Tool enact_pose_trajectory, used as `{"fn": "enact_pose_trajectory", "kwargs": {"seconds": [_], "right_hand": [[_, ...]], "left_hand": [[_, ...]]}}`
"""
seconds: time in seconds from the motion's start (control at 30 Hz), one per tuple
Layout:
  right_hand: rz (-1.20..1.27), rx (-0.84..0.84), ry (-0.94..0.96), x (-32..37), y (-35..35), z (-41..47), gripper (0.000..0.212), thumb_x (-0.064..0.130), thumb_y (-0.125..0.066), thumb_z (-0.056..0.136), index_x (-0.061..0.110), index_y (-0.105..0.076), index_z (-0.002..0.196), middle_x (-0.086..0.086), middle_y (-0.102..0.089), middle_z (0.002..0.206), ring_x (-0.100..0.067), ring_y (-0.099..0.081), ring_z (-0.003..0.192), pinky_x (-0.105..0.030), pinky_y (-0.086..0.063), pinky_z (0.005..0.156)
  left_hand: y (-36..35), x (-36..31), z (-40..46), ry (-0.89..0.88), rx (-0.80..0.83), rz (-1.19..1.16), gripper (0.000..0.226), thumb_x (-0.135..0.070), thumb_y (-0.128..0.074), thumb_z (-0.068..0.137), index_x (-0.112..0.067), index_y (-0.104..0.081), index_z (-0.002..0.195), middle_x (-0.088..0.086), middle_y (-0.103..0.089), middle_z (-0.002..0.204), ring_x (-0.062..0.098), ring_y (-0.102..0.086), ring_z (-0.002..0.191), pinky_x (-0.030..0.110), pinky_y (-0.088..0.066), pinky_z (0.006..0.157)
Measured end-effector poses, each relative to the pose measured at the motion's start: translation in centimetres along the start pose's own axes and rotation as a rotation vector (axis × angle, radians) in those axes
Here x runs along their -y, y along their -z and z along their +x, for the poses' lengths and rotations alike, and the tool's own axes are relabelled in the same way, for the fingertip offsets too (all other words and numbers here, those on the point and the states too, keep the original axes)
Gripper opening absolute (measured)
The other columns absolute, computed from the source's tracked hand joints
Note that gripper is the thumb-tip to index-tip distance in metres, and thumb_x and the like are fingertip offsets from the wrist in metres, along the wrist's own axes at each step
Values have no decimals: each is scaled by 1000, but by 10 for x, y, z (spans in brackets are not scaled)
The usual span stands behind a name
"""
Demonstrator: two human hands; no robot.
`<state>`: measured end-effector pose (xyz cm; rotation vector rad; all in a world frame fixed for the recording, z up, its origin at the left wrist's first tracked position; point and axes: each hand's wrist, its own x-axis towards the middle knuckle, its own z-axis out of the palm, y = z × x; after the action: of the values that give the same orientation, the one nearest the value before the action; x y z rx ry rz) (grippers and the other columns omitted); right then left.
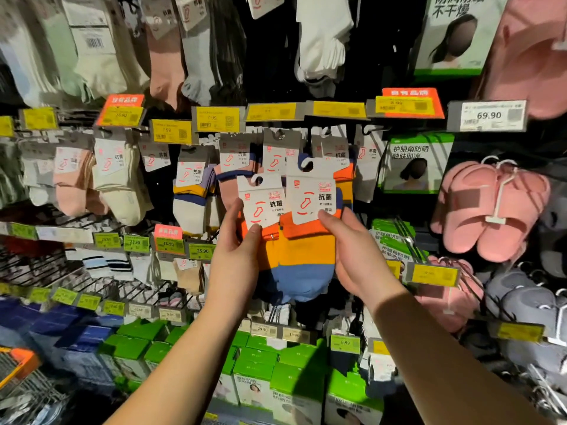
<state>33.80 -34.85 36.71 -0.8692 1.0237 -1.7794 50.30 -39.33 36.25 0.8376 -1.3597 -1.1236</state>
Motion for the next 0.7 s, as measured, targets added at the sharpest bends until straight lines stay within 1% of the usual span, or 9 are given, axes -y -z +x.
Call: {"fn": "enact_pose_trajectory", "kwargs": {"seconds": [0.03,0.13,0.17,0.23,0.3,0.43,0.53,0.6,0.7], "right_hand": [[-18,-23,17,4,3,4,29,17,-54,101,19,-57,130,0,-75,114,-18,-70,108,-38,-56,91],[-110,-117,96,18,14,21,13,19,-53,102,22,-60,113,-1,-75,105,-20,-73,97,-40,-57,84],[-156,-142,115,23,17,29,10,21,-54,102,24,-60,109,-2,-75,104,-22,-72,95,-43,-58,85],[-263,-176,135,34,22,45,4,27,-57,101,27,-59,105,-3,-73,107,-27,-71,99,-53,-56,92],[-311,-195,152,42,24,59,2,27,-57,101,29,-58,102,-2,-71,107,-28,-69,101,-57,-53,96],[-368,-174,202,55,21,78,2,28,-56,102,30,-56,101,0,-70,106,-29,-69,101,-56,-54,95],[-432,-178,197,57,20,89,2,33,-55,101,32,-55,99,0,-69,108,-29,-68,103,-56,-53,96],[-477,-190,182,56,22,95,7,39,-55,97,33,-54,99,-1,-69,109,-30,-67,102,-57,-52,96],[-511,-204,152,49,27,100,17,45,-55,87,35,-55,100,-2,-70,111,-30,-67,103,-57,-53,95]], "left_hand": [[1,-1,0,-12,-19,6,45,-19,-58,100,-51,-48,129,-14,-59,138,6,-56,127,43,-42,113],[5,-4,3,-29,-51,-37,45,-14,-56,101,-45,-48,132,-8,-60,138,9,-59,125,43,-46,110],[6,-5,4,-34,-53,-51,45,-13,-55,101,-43,-48,133,-7,-59,139,10,-59,124,43,-46,109],[6,-5,5,-41,-55,-61,44,-11,-55,101,-40,-48,134,-4,-58,140,10,-59,124,42,-47,109],[6,-5,7,-43,-51,-81,43,-11,-55,101,-38,-48,134,-2,-57,142,12,-58,125,41,-47,108],[3,-8,5,-25,-41,-117,43,-12,-56,101,-32,-50,138,0,-61,137,14,-62,121,40,-51,103],[1,-10,3,-19,-37,-142,42,-12,-56,101,-31,-50,138,0,-62,135,15,-63,120,42,-51,104],[0,-12,2,-16,-39,-156,40,-11,-56,101,-33,-51,135,0,-62,135,16,-62,121,42,-51,104],[2,-14,0,-17,-42,-172,38,-11,-55,101,-41,-54,124,-1,-63,134,13,-64,117,36,-54,97]]}}
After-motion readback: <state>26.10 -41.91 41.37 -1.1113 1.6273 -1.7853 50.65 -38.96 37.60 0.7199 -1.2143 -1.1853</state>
